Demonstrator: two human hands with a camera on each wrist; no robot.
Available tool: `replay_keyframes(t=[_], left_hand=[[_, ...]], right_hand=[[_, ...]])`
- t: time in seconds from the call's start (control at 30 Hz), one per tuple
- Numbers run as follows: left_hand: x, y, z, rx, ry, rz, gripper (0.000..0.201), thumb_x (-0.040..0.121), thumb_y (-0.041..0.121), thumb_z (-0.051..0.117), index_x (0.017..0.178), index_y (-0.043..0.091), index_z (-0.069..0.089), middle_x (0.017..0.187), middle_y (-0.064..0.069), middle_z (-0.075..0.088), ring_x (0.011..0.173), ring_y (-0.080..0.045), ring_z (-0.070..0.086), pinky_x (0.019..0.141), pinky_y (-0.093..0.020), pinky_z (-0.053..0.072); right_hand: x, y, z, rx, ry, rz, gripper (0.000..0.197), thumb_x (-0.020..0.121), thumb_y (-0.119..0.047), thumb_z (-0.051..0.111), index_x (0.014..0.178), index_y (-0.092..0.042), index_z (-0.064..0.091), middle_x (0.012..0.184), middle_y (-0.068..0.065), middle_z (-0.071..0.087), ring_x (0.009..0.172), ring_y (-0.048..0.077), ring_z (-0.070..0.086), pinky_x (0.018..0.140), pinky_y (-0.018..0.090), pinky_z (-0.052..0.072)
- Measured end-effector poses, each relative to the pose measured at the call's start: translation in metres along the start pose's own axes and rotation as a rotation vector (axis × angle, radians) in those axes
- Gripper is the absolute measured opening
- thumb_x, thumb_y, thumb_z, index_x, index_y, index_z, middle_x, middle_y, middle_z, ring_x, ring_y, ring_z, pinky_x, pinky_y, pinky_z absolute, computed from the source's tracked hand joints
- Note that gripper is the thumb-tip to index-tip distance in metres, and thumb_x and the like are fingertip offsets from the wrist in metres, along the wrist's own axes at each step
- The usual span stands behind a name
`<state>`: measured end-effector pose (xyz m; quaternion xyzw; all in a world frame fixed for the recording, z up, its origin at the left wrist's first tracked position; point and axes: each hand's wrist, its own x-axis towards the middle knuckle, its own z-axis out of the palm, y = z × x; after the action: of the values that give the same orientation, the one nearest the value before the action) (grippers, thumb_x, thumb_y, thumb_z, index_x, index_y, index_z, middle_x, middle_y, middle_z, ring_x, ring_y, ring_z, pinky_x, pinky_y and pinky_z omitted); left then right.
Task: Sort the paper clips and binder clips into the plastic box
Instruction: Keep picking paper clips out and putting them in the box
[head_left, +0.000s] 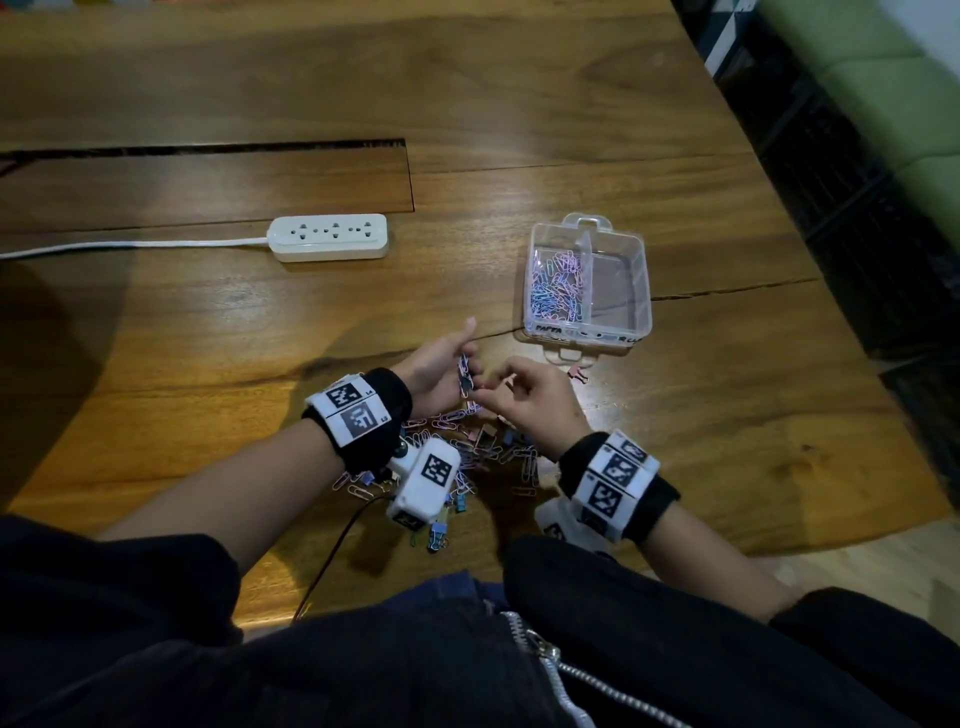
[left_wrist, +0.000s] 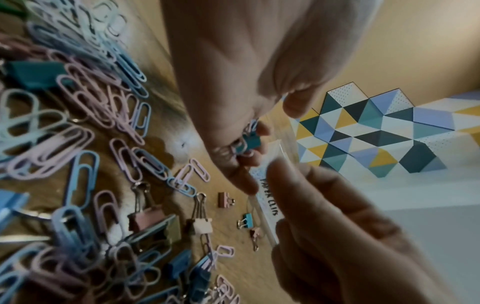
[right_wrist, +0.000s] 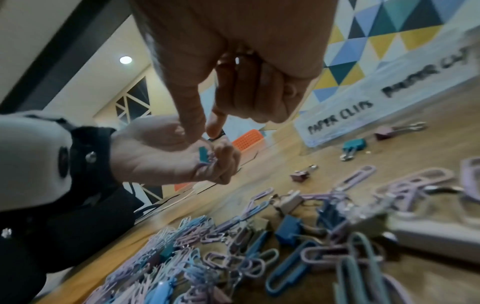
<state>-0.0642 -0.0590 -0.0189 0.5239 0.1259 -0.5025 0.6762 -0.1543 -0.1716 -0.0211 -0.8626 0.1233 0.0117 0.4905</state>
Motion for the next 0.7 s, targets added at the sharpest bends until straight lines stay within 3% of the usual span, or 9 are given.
replay_keyframes(t=[0.13, 0.2, 0.27, 0.4, 0.53, 0.63, 0.7], left_hand=[[0.004, -0.005, 0.006, 0.045, -0.006, -0.033, 0.032, 0.096, 0.04, 0.034, 0.083, 0.012, 0.04, 0.072, -0.002, 0.039, 0.061, -0.011, 0.037, 0.042, -0.016, 0.041], [0.007, -0.007, 0.008, 0.029, 0.012, -0.017, 0.03, 0.096, 0.038, 0.036, 0.086, 0.01, 0.041, 0.077, -0.003, 0.038, 0.062, -0.011, 0.038, 0.052, -0.018, 0.039], [0.009, -0.008, 0.008, 0.005, 0.04, 0.0, 0.027, 0.097, 0.034, 0.037, 0.089, 0.008, 0.042, 0.082, -0.003, 0.037, 0.067, -0.013, 0.039, 0.064, -0.023, 0.038], [0.009, -0.009, 0.006, -0.043, 0.068, 0.018, 0.027, 0.099, 0.026, 0.034, 0.079, 0.009, 0.043, 0.076, -0.004, 0.045, 0.069, -0.013, 0.045, 0.069, -0.025, 0.041], [0.006, -0.005, -0.001, 0.058, 0.044, -0.001, 0.032, 0.1, 0.024, 0.027, 0.073, 0.012, 0.042, 0.068, -0.002, 0.04, 0.058, -0.012, 0.037, 0.055, -0.023, 0.035], [0.006, -0.001, -0.008, 0.322, 0.127, 0.024, 0.027, 0.096, 0.007, 0.027, 0.078, 0.012, 0.047, 0.066, 0.001, 0.036, 0.053, -0.01, 0.032, 0.039, -0.017, 0.031], [0.008, 0.0, -0.011, 0.5, 0.158, 0.041, 0.028, 0.095, 0.005, 0.025, 0.081, 0.013, 0.047, 0.065, 0.001, 0.035, 0.051, -0.01, 0.031, 0.035, -0.016, 0.029]], right_hand=[[0.006, -0.005, 0.007, -0.136, 0.006, 0.007, 0.014, 0.077, -0.022, 0.069, 0.082, -0.01, 0.064, 0.053, -0.013, 0.045, 0.041, 0.0, 0.042, 0.047, 0.014, 0.03], [0.008, -0.007, 0.008, -0.177, 0.017, 0.021, 0.017, 0.078, -0.021, 0.068, 0.085, -0.006, 0.066, 0.053, -0.011, 0.042, 0.047, 0.0, 0.038, 0.048, 0.018, 0.029], [0.01, -0.009, 0.009, -0.18, 0.007, 0.027, 0.017, 0.08, -0.019, 0.066, 0.087, -0.004, 0.066, 0.053, -0.01, 0.042, 0.048, 0.002, 0.037, 0.047, 0.015, 0.028], [0.01, -0.01, 0.005, -0.071, 0.012, 0.062, 0.011, 0.082, -0.014, 0.062, 0.083, -0.004, 0.065, 0.047, -0.007, 0.042, 0.034, 0.002, 0.041, 0.036, 0.009, 0.03], [0.009, -0.003, -0.011, 0.017, 0.015, 0.109, 0.012, 0.082, -0.012, 0.063, 0.085, -0.001, 0.064, 0.054, -0.007, 0.045, 0.038, 0.0, 0.04, 0.038, 0.006, 0.031], [0.01, 0.013, -0.029, 0.009, 0.025, 0.212, 0.007, 0.082, -0.012, 0.062, 0.075, -0.01, 0.061, 0.059, -0.008, 0.049, 0.048, -0.002, 0.045, 0.041, 0.003, 0.035], [0.013, 0.032, -0.04, -0.077, 0.017, 0.312, 0.014, 0.083, -0.013, 0.061, 0.07, -0.015, 0.057, 0.068, -0.003, 0.056, 0.06, 0.008, 0.053, 0.05, 0.009, 0.044]])
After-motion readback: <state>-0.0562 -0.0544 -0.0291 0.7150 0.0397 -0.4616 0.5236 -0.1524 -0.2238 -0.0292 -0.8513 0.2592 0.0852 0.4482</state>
